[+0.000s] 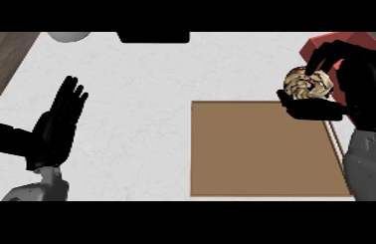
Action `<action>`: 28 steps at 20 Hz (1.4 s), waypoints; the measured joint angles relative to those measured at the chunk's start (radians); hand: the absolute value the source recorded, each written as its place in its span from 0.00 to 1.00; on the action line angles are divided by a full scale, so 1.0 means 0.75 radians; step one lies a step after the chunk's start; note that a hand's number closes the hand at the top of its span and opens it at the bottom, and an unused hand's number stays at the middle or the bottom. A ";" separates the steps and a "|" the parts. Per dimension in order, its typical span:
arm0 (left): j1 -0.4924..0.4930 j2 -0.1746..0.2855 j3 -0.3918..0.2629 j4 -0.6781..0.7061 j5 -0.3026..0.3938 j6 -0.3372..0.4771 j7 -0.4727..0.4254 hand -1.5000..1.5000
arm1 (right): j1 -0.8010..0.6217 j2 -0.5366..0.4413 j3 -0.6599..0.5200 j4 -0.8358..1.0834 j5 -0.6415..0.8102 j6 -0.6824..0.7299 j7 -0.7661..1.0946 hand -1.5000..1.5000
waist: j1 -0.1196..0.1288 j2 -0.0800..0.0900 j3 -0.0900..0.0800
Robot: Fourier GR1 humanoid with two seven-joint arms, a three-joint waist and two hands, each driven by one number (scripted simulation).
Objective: Pick the cupcake from the tray and place it in the cardboard box
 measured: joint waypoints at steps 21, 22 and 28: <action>-0.065 -0.014 -0.003 0.051 -0.016 -0.003 -0.018 0.50 | -0.356 -0.376 -0.398 1.248 0.087 -0.397 -0.613 1.00 | 0.028 0.012 0.001; -0.077 -0.021 -0.011 0.051 -0.023 0.008 -0.004 0.50 | -0.362 -0.398 -0.407 1.310 0.089 -0.414 -0.659 1.00 | 0.028 0.012 0.001; -0.067 -0.028 -0.027 0.046 -0.021 -0.007 -0.012 0.50 | -0.406 -0.501 -0.315 1.624 0.250 -0.323 -0.677 0.00 | 0.059 0.022 0.001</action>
